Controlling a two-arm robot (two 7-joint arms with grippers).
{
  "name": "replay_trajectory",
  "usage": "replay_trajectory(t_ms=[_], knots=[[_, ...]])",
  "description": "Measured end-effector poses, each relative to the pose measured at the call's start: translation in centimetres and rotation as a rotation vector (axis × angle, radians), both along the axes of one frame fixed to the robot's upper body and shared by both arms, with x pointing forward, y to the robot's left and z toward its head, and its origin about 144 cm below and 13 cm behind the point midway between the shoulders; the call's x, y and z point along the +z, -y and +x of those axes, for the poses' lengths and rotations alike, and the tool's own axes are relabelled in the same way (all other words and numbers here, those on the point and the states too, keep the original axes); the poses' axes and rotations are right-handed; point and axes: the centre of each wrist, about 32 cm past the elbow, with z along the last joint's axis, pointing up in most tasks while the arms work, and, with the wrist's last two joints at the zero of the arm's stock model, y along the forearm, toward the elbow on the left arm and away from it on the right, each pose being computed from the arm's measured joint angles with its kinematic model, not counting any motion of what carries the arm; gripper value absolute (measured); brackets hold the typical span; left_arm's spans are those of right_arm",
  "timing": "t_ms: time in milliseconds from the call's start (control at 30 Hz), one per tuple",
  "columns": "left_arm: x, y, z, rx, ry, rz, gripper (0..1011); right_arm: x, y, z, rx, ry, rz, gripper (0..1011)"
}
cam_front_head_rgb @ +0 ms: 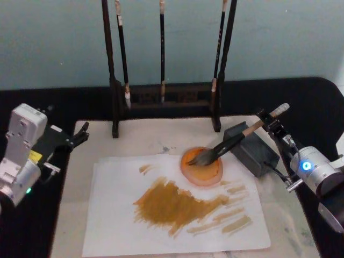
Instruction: Pick up the brush from the inkstone, write on the paper, then place the brush back to its original position.
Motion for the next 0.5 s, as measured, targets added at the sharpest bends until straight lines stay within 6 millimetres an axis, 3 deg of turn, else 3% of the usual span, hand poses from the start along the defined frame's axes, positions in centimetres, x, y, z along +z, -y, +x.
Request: replay_trajectory(t_ms=[500], knots=[[0.0, 0.0, 0.0, 0.0, 0.0, 0.0, 1010, 0.02, 0.02, 0.0, 0.0, 0.0, 0.0, 184]])
